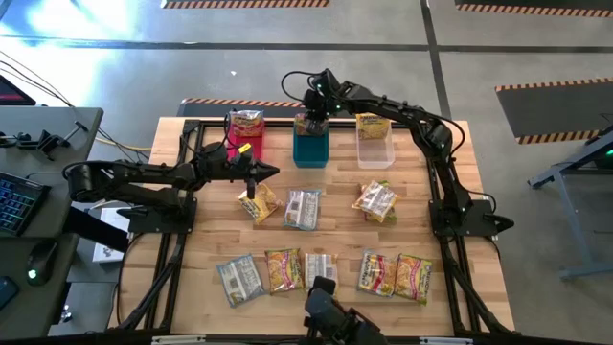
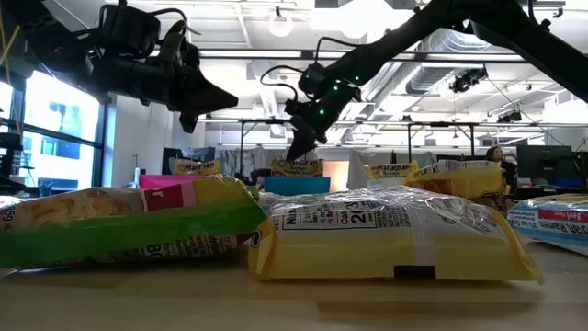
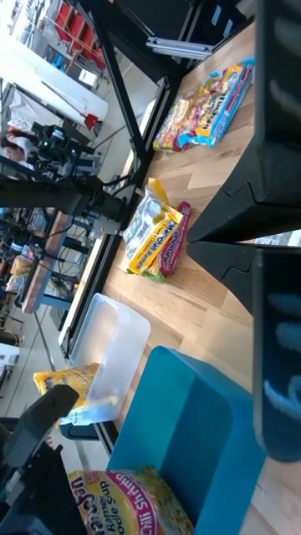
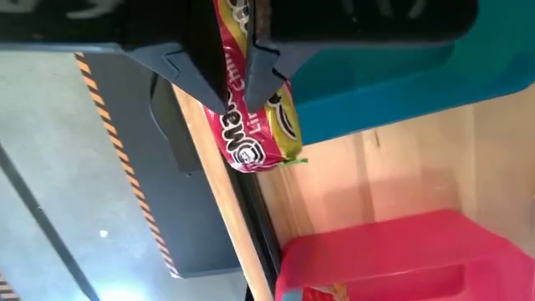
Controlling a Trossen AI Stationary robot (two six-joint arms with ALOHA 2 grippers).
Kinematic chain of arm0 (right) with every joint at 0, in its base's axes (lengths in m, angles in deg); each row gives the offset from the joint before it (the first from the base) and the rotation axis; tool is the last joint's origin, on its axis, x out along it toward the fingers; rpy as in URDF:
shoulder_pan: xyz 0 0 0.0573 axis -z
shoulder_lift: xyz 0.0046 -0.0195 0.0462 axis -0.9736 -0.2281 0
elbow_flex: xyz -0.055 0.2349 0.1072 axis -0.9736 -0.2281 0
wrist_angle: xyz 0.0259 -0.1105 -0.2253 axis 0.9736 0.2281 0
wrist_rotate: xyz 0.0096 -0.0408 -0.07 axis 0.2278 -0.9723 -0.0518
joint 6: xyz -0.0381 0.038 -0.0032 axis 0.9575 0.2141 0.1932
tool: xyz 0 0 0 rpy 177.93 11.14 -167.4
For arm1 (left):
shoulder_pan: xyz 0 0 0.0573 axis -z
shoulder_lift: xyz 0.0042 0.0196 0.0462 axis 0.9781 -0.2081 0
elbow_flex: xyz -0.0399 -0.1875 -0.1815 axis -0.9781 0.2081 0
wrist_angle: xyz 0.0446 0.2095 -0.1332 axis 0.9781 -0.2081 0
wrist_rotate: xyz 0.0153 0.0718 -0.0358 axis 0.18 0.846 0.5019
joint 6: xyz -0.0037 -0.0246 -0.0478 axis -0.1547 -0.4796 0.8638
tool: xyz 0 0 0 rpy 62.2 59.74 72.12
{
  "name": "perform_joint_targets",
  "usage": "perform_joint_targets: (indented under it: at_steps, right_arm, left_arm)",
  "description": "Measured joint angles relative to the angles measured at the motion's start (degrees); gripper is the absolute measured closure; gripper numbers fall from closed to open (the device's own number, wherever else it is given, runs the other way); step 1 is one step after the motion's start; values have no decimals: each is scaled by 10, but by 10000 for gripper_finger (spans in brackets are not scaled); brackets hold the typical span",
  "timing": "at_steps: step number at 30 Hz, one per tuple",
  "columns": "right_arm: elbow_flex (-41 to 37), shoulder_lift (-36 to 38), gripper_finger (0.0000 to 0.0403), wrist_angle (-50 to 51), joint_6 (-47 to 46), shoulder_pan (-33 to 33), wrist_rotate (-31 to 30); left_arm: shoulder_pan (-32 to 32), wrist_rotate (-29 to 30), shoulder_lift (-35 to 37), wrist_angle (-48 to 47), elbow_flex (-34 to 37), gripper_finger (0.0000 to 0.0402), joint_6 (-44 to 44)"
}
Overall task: Sort Maruchan noodles
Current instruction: Adjust the green noodle pack in the blue bin, then put the bottom left green noodle pack into the blue bin
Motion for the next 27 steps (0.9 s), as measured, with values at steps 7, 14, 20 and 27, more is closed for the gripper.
perform_joint_targets:
  at_steps: [7, 14, 20, 27]
  right_arm:
    - [0, -6, 388, -6, -13, -2, 6]
    - [0, 4, 384, -10, 4, -4, -7]
    - [0, 47, 399, 15, 20, -15, -18]
    - [1, 118, 402, 71, 62, -51, -102]
  left_arm:
    - [0, 1, 0, -2, 0, 401, 0]
    - [0, 1, 0, -4, 0, 401, -4]
    - [0, 1, 0, -6, 0, 401, -8]
    - [7, 4, 0, 0, 0, 401, -36]
